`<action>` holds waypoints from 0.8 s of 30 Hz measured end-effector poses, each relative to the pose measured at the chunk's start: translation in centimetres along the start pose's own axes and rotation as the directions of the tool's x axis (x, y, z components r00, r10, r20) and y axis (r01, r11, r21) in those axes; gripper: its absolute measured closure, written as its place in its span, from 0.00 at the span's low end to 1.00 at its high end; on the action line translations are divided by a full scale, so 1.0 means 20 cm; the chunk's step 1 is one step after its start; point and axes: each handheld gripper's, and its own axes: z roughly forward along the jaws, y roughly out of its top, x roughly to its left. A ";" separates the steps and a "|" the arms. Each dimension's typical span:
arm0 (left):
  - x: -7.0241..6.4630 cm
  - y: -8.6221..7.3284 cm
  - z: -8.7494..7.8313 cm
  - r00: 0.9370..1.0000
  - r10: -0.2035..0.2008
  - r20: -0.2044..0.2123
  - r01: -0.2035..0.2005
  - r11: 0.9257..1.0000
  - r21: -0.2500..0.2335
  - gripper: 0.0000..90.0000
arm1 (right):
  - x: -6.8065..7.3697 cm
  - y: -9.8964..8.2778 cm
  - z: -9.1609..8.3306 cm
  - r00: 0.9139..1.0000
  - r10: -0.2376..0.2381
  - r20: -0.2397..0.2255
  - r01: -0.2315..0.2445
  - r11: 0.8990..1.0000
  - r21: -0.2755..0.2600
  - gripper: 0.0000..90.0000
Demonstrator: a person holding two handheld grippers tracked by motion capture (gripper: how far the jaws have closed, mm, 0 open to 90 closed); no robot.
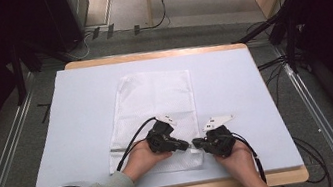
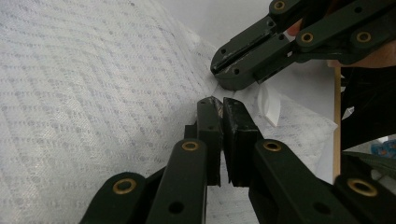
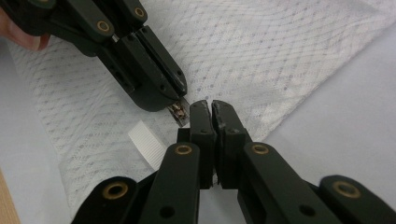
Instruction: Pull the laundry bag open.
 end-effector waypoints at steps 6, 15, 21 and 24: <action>0.04 0.00 -0.02 0.998 -0.050 0.043 0.050 0.999 0.011 0.98 | 0.01 0.00 0.00 0.999 -0.045 0.011 0.045 0.999 -0.007 1.00; 0.07 0.00 -0.08 0.996 -0.075 0.056 0.074 0.997 0.024 0.98 | 0.01 -0.01 0.00 0.998 -0.057 0.007 0.057 0.998 -0.007 1.00; 0.06 0.00 -0.10 0.997 -0.064 0.052 0.062 0.997 0.038 0.98 | 0.01 -0.01 0.00 0.999 -0.048 0.006 0.048 0.999 -0.006 1.00; 0.06 -0.01 -0.10 0.997 -0.058 0.046 0.056 0.997 0.048 0.98 | 0.01 -0.01 0.00 0.999 -0.050 0.004 0.050 0.999 -0.008 1.00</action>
